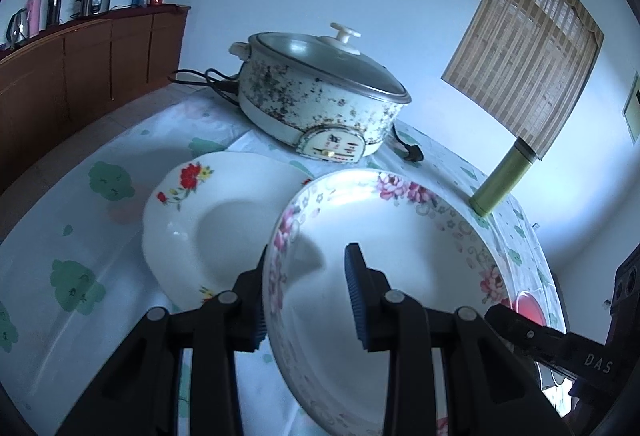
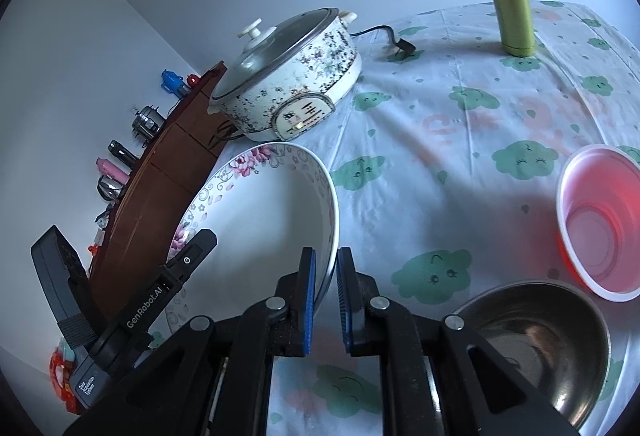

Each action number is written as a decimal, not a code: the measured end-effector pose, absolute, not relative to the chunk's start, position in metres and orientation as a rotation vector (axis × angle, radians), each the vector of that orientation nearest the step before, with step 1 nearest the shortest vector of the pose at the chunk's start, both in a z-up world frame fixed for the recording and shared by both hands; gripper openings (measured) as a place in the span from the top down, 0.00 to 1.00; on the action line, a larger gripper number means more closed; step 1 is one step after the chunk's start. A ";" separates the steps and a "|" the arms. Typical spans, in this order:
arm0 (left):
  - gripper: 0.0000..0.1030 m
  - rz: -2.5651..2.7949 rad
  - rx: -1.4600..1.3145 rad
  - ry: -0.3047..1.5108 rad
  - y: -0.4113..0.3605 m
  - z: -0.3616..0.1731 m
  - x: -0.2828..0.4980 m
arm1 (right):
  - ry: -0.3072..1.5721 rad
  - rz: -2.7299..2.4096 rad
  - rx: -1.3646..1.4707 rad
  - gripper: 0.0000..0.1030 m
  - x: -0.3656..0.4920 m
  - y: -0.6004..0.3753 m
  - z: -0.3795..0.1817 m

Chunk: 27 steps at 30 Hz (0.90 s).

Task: Organize plates and bowls
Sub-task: 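Lift the pink-floral bowl with the right gripper toward the stacked plates, then lower the pink-floral bowl onto the red-flower plate stack with the right gripper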

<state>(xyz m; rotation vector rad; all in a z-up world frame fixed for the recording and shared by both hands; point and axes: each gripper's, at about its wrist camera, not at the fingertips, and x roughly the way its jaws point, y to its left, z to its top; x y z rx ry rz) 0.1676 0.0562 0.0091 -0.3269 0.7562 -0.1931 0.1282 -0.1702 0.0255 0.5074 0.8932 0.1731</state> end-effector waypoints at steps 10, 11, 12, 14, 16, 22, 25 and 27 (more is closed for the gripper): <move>0.70 -0.166 -0.325 0.744 0.078 0.011 0.171 | 0.896 0.199 0.500 0.88 0.135 -0.148 0.024; 0.70 -0.163 -0.322 0.743 0.080 0.011 0.172 | 0.895 0.201 0.498 0.88 0.136 -0.145 0.024; 0.70 -0.162 -0.322 0.744 0.083 0.011 0.173 | 0.894 0.203 0.497 0.88 0.137 -0.144 0.024; 0.70 -0.159 -0.324 0.744 0.087 0.011 0.174 | 0.890 0.206 0.495 0.88 0.139 -0.139 0.023; 0.70 -0.154 -0.321 0.742 0.090 0.011 0.176 | 0.888 0.209 0.492 0.88 0.140 -0.135 0.023; 0.70 -0.145 -0.323 0.735 0.100 0.011 0.181 | 0.886 0.221 0.501 0.88 0.146 -0.125 0.019; 0.70 -0.139 -0.319 0.736 0.103 0.010 0.184 | 0.883 0.223 0.502 0.88 0.150 -0.120 0.018; 0.70 -0.139 -0.320 0.739 0.106 0.009 0.187 | 0.882 0.224 0.505 0.88 0.151 -0.118 0.018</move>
